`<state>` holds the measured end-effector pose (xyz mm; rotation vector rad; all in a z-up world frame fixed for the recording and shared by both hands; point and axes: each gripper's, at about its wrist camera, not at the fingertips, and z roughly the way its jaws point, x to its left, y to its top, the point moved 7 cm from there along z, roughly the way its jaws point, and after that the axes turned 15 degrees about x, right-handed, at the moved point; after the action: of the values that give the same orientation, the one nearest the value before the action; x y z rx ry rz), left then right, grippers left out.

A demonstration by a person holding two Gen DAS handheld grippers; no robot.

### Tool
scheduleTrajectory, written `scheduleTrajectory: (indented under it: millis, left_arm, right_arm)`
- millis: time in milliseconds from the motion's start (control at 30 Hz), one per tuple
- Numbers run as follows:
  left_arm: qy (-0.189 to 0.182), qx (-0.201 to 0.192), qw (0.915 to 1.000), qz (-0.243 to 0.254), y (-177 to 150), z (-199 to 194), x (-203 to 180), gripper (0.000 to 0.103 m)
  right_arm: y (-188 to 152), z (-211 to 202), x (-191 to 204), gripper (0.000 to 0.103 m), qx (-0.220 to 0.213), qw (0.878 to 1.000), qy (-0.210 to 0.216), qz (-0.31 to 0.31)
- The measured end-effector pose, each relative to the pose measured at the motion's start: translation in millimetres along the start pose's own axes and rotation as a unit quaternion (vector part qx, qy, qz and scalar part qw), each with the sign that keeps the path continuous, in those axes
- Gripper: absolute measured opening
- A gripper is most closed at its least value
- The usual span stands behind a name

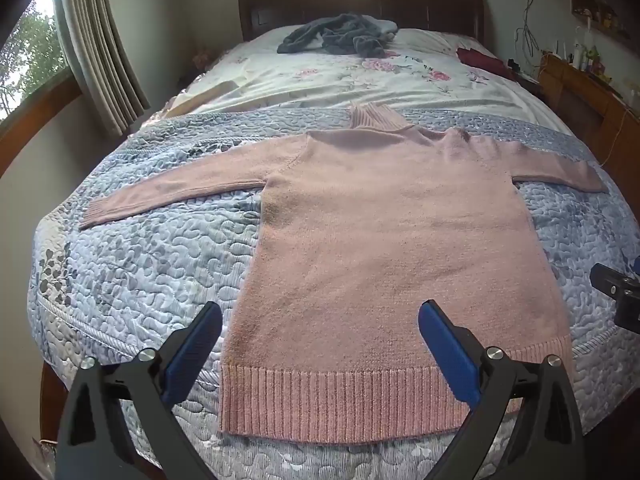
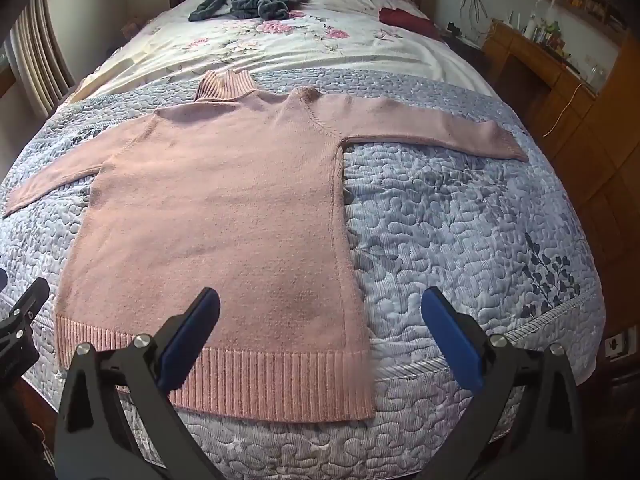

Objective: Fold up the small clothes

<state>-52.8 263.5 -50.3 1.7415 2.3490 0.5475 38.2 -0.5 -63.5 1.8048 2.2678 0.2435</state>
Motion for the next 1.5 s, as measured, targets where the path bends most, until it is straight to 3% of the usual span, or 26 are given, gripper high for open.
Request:
scheduleTrajectory:
  millis: [1500]
  left_arm:
    - [0.011,0.007,0.9999,0.001,0,11,4,0.099]
  right_arm:
    - [1,18,-4,0.100,0.013,1.000,0.018,0.002]
